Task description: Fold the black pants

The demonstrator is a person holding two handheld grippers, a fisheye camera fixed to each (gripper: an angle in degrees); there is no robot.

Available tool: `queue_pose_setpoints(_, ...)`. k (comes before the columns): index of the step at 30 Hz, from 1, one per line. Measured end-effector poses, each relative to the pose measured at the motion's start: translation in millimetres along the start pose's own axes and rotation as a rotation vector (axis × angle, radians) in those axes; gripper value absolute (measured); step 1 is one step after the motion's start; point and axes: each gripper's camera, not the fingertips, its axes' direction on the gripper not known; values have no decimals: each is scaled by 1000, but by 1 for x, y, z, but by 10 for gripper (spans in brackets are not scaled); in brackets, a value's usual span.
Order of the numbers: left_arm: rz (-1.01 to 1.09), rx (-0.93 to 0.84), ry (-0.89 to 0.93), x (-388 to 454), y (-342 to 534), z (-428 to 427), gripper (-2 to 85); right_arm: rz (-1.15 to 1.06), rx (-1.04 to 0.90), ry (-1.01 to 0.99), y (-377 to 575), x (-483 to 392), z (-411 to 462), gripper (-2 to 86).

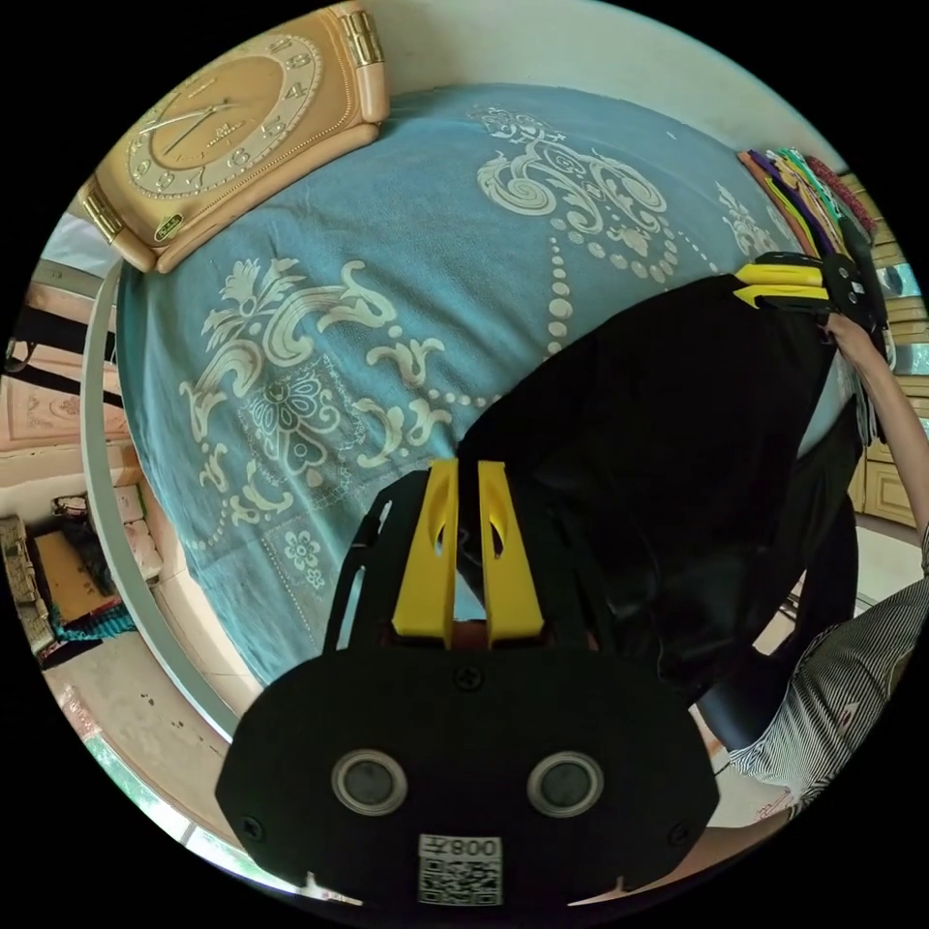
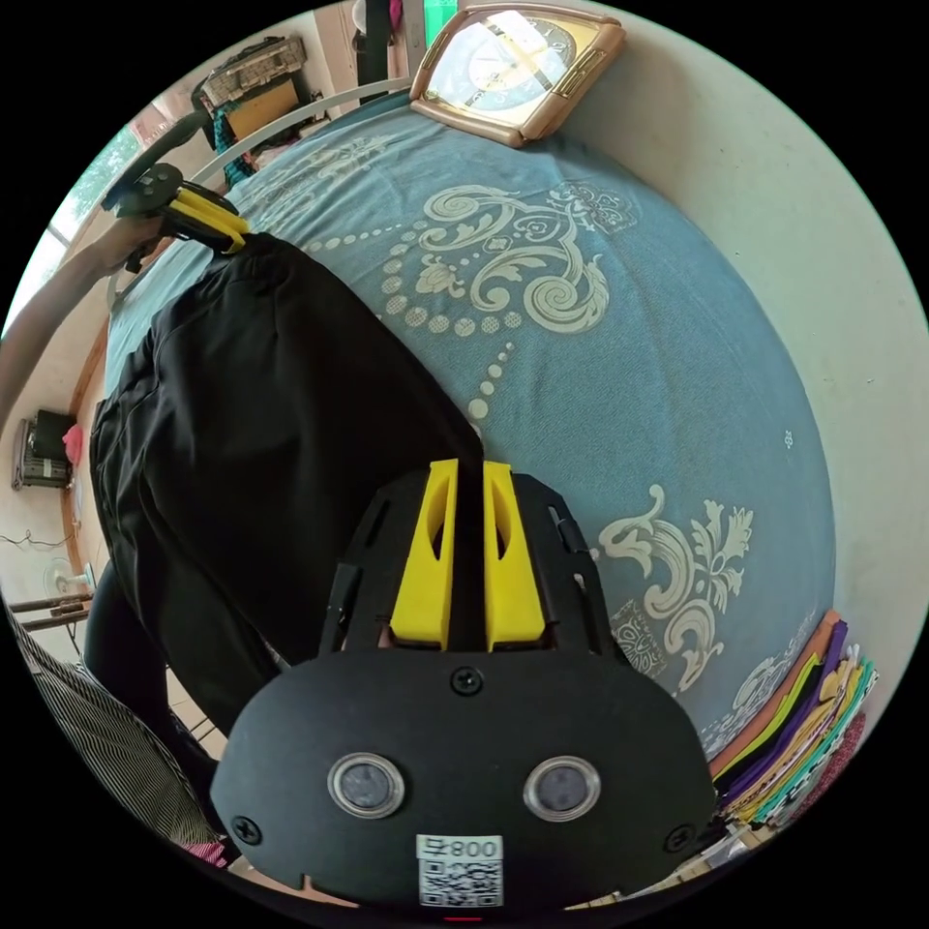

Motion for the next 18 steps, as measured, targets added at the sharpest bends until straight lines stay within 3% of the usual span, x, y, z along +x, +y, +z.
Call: queue_pose_setpoints(18,-74,161,-165,15,146,-143,15,101,89,-30,51,-40,-81,18)
